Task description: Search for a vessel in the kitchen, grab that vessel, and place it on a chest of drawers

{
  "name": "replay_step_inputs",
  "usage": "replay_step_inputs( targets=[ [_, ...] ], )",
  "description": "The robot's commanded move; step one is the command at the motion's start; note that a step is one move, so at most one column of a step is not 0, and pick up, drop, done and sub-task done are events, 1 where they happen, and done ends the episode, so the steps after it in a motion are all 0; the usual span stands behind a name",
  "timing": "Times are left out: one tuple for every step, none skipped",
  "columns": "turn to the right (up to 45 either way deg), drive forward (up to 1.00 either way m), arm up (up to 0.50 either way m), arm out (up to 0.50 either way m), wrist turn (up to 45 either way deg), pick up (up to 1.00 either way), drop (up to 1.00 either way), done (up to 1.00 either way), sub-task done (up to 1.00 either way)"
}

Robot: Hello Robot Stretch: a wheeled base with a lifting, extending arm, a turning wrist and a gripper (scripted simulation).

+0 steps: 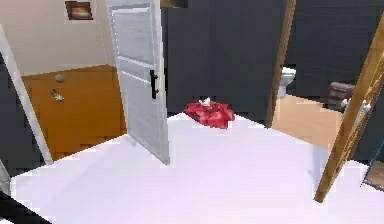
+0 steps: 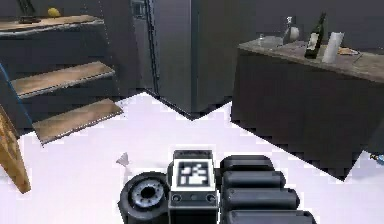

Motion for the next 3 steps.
replay_step_inputs(
  targets=[
    [18.0, 0.00, 0.00, 0.00, 0.0, 0.00, 0.00, 0.00, 0.00],
    [0.0, 0.70, 0.00, 0.00, 0.0, 0.00, 0.00, 0.00, 0.00],
    [-45.0, 0.00, 0.00, 0.00, 0.0, 0.00, 0.00, 0.00, 0.00]
  ],
)
